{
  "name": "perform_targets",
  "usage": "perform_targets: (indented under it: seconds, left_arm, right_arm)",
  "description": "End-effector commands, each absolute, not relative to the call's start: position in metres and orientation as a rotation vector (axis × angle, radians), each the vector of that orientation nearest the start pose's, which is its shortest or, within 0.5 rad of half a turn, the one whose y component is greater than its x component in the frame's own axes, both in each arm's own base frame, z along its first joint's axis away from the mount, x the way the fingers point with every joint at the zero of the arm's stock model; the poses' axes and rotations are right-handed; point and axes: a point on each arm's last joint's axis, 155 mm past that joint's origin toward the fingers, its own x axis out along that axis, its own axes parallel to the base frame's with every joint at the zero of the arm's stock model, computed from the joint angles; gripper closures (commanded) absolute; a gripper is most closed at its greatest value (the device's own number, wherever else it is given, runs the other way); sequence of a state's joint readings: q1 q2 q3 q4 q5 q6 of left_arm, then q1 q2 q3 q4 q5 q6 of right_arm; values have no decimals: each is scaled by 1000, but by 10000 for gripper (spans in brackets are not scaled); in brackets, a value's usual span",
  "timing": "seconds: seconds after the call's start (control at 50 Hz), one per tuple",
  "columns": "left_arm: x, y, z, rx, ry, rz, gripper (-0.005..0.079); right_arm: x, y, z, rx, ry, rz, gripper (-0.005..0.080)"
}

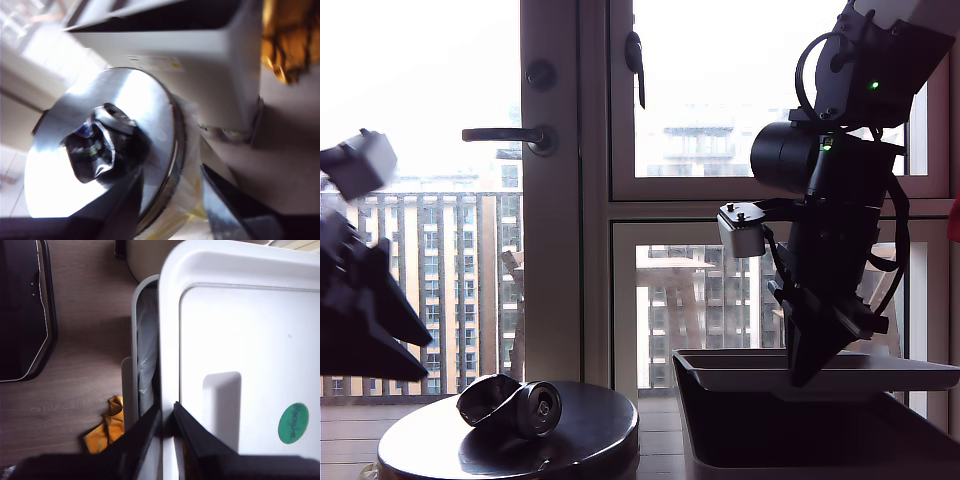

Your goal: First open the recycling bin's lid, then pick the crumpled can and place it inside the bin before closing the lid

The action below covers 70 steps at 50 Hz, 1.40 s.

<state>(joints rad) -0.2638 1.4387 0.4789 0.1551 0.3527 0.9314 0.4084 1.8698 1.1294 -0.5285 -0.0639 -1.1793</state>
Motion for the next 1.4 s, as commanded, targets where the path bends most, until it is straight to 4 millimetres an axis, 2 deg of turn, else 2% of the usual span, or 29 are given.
perform_targets:
  seconds: [0.0, 0.08, 0.18, 0.26, 0.44, 0.6, 0.7, 0.96, 1.2, 1.38]
  left_arm:
    - [327, -152, 26, 836, 481, -904, 345]
    - [344, -150, 23, 852, 503, -877, 336]
    - [365, -146, 20, 877, 539, -838, 277]
    - [373, -145, 14, 905, 576, -847, 277]
    - [383, -148, -4, 982, 602, -912, 276]
    - [382, -147, -31, 1046, 630, -974, 276]
    - [389, -146, -44, 1056, 623, -974, 276]
    - [407, -155, -44, 1077, 530, -960, 277]
    - [406, -154, -67, 1088, 557, -995, 277]
    - [418, -154, -71, 1090, 545, -982, 277]
  right_arm:
    - [359, 175, 2, -1208, 848, 1115, 765]
    - [359, 175, 2, -1201, 851, 1112, 765]
    - [360, 176, 3, -1188, 851, 1101, 765]
    - [361, 176, 3, -1186, 848, 1100, 765]
    - [364, 178, 4, -1185, 830, 1094, 765]
    - [364, 177, 4, -1183, 833, 1091, 765]
    - [361, 176, 5, -1185, 846, 1094, 765]
    - [363, 177, 23, -1150, 823, 1058, 765]
    - [366, 178, 43, -1146, 778, 1031, 765]
    - [361, 180, 54, -1132, 761, 1039, 765]
